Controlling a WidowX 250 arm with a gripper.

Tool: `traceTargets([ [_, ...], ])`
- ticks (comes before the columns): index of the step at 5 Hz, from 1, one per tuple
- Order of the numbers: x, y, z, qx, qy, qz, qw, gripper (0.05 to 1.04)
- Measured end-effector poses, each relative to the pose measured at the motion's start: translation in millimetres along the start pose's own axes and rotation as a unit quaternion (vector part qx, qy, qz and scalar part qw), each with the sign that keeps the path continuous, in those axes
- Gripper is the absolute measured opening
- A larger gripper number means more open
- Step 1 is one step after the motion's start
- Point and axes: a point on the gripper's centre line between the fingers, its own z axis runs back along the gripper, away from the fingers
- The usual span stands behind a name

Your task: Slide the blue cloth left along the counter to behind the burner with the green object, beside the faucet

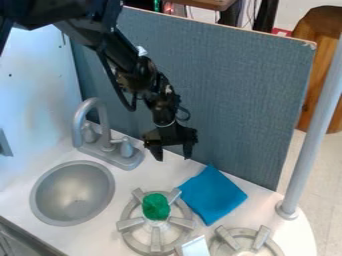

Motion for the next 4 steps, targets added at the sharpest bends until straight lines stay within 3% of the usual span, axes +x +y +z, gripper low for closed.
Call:
traceTargets([
  [2,-20,6,-19,0.003,0.031,-0.008,0.9995,1.0],
  [4,-38,-33,-20,-0.029,0.043,-0.061,0.9968,1.0],
])
